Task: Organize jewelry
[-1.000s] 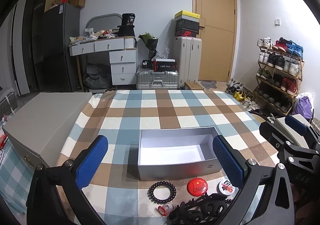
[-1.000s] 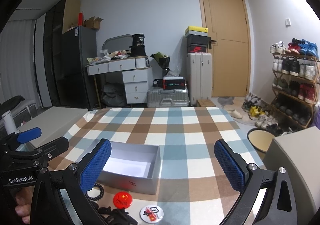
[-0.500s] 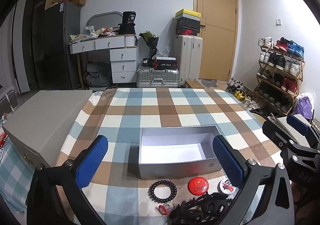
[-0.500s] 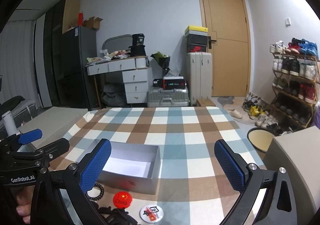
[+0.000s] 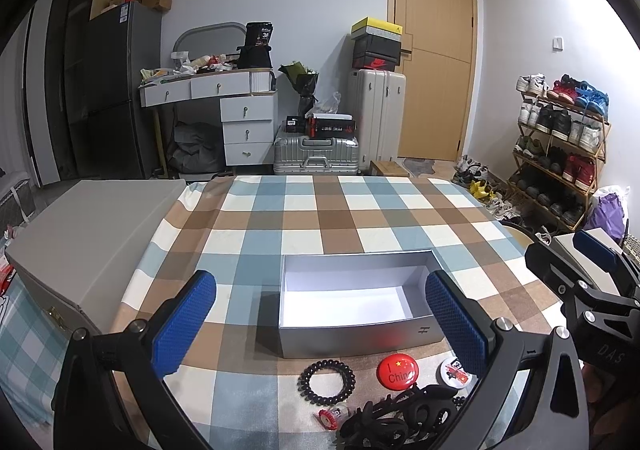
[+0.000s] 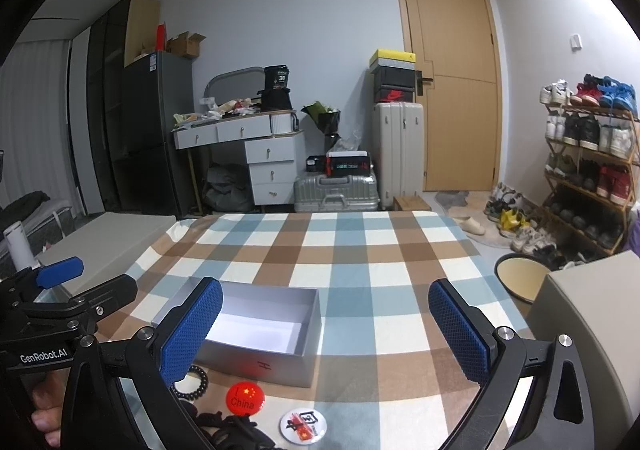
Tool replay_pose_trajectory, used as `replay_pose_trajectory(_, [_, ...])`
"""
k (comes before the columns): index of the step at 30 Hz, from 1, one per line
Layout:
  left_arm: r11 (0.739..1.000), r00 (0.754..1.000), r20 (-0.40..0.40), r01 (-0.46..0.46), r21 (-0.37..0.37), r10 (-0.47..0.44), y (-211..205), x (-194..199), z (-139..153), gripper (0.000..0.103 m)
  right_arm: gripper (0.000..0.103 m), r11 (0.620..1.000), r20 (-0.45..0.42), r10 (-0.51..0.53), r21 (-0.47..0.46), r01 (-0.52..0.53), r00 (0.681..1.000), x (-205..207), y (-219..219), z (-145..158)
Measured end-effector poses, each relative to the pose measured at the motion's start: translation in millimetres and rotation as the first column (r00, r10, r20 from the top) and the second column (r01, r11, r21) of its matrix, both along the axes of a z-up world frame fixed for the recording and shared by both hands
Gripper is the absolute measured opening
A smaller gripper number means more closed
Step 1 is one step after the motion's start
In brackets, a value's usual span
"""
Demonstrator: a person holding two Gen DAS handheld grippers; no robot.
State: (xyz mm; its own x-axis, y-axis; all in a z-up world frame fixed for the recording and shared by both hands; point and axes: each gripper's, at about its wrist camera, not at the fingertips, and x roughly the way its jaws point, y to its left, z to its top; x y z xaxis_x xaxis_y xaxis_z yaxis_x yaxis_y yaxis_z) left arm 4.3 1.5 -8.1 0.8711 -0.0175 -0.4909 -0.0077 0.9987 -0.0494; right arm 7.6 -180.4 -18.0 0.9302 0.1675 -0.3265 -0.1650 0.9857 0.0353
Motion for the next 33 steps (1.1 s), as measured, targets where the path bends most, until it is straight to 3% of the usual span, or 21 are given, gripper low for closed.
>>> replay_pose_trajectory(5, [1.0, 1.0, 0.006, -0.003, 0.013, 0.003, 7.1, -0.7, -1.3, 0.102, 0.103, 1.0, -0.02, 0.004, -0.025, -0.004, 1.0, 0.6, 2.0, -3.4])
replay_pose_trajectory(14, [0.998, 0.998, -0.056, -0.026, -0.051, 0.023, 28.6, 4.5, -6.9, 0.102, 0.103, 0.998, -0.068, 0.05, -0.029, -0.052, 0.996, 4.7, 6.0, -7.0])
replay_pose_trajectory(19, [0.998, 0.996, -0.091, -0.022, -0.063, 0.017, 30.6, 7.5, -10.1, 0.102, 0.103, 0.992, -0.158, 0.117, -0.028, -0.123, 0.981, 13.0, 11.3, -17.4])
replay_pose_trajectory(22, [0.998, 0.994, -0.103, -0.026, -0.061, 0.019, 33.6, 8.6, -11.7, 0.102, 0.103, 0.976, -0.244, 0.205, -0.019, -0.216, 0.948, 17.0, 18.5, -29.8])
replay_pose_trajectory(28, [0.998, 0.993, -0.117, -0.033, -0.058, 0.026, 42.4, 6.1, -13.0, 0.102, 0.101, 0.931, -0.426, 0.327, -0.008, -0.366, 0.843, 18.7, 33.9, -62.2])
replay_pose_trajectory(31, [0.998, 0.992, -0.127, -0.034, -0.06, 0.026, 45.2, 5.7, -12.9, 0.102, 0.095, 0.917, -0.489, 0.346, -0.005, -0.399, 0.801, 18.8, 39.6, -74.8])
replay_pose_trajectory(33, [0.998, 0.991, -0.128, -0.034, -0.06, 0.026, 46.1, 5.2, -13.0, 0.102, 0.081, 0.912, -0.542, 0.348, 0.007, -0.41, 0.765, 21.8, 41.9, -84.5])
